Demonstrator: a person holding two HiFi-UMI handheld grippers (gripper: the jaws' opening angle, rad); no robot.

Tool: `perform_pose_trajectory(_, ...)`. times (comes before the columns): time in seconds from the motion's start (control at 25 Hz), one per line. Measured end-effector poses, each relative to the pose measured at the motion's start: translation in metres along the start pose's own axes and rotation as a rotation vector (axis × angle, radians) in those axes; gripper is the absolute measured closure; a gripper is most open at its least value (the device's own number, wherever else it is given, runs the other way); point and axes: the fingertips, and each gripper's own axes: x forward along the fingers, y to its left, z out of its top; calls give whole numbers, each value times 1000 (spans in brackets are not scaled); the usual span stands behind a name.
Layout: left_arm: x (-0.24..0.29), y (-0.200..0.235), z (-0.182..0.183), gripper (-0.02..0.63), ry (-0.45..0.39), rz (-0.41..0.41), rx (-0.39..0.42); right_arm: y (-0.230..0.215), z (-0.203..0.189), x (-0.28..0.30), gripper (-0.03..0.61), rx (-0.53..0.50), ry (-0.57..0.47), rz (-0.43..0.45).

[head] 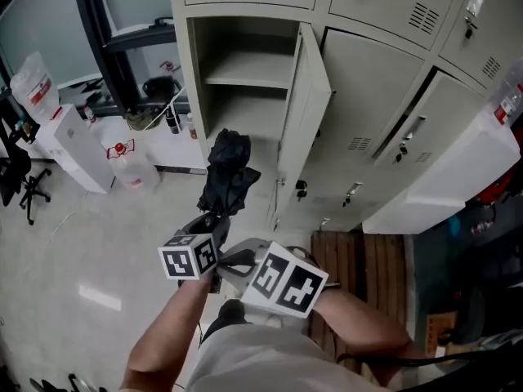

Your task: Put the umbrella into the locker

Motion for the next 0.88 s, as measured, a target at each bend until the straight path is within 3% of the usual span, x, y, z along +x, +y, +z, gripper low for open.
perform_pose_trajectory(0.36,97,38,83,454,16,-20,36,-52,19,20,561,30,51,-28)
perform_pose_trajectory(0.88,228,66,154,454,46,-7,35,-106,22,41,561,141,67,-122)
